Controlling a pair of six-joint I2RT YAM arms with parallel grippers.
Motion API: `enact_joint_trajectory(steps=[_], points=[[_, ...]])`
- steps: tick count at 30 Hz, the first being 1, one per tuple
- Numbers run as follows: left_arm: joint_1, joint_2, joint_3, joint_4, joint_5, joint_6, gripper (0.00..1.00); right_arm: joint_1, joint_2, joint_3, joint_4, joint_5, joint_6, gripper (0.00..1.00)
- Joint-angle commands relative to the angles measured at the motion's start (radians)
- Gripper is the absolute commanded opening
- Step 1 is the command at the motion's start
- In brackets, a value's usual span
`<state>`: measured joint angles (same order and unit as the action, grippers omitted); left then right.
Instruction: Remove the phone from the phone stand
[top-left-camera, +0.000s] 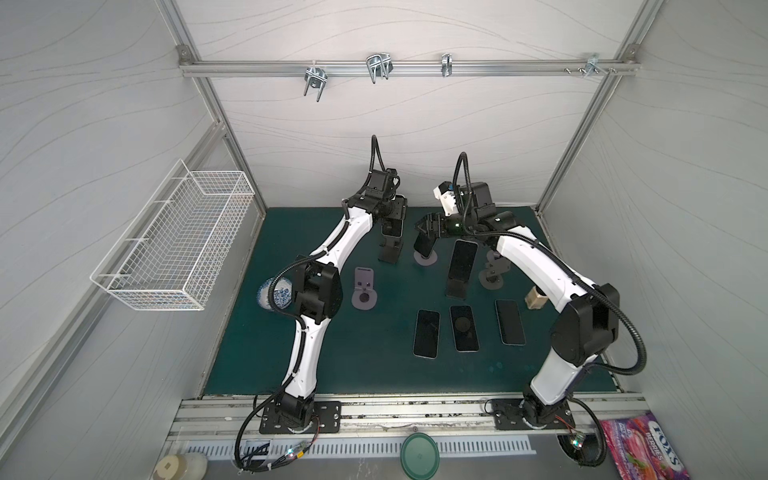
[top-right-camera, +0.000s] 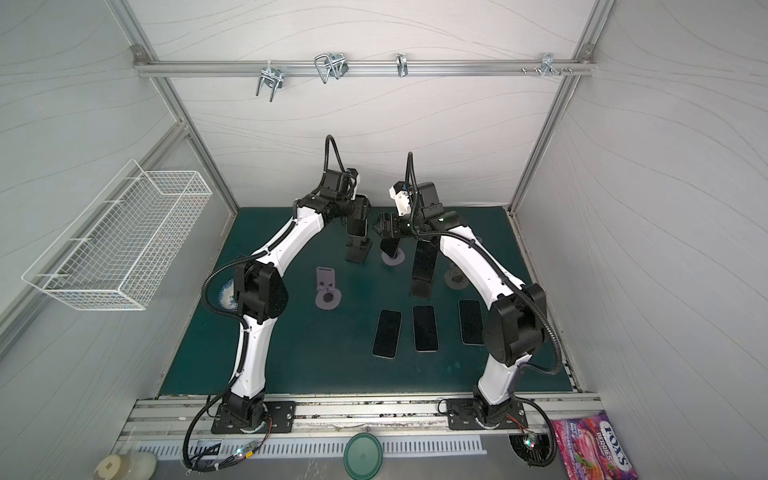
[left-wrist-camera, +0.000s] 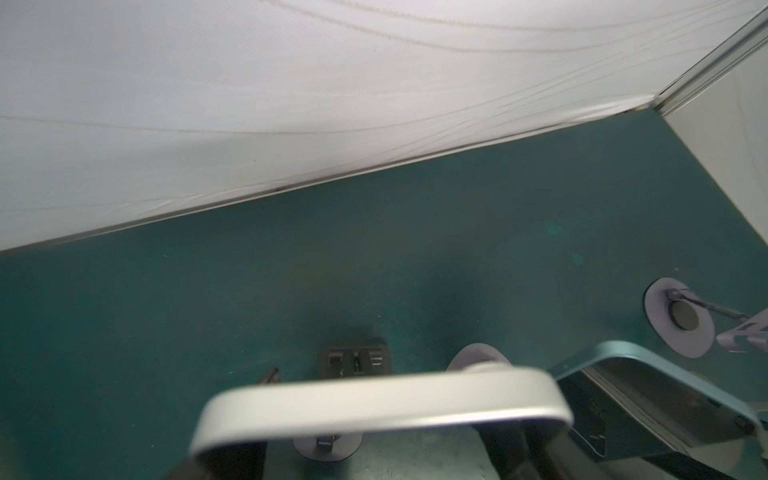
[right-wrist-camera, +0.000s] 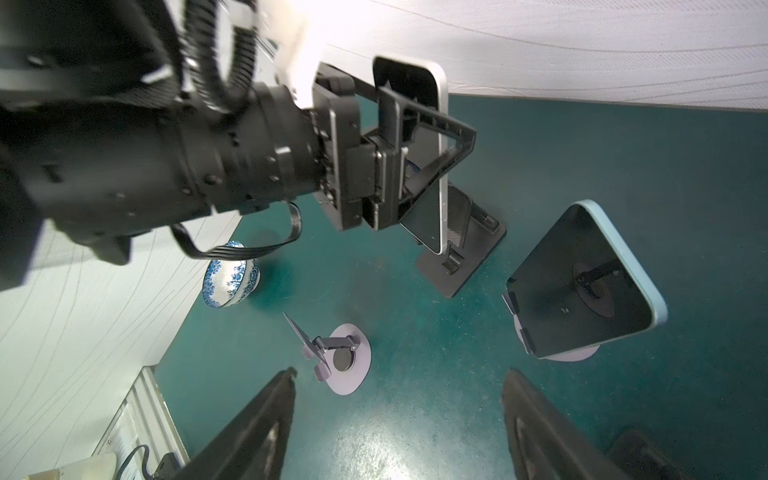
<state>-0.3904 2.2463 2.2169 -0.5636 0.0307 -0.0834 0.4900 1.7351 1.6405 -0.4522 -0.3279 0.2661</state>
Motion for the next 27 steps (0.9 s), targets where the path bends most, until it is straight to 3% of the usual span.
enact_joint_trajectory(steps=[1, 27], points=[[0.002, -0.07, 0.023, 0.036, 0.009, -0.011, 0.64, 0.011, -0.038, 0.01, 0.009, -0.014, 0.008, 0.79], [-0.033, -0.375, -0.193, 0.017, -0.008, -0.048, 0.63, 0.083, -0.138, 0.018, -0.048, 0.01, 0.035, 0.79]])
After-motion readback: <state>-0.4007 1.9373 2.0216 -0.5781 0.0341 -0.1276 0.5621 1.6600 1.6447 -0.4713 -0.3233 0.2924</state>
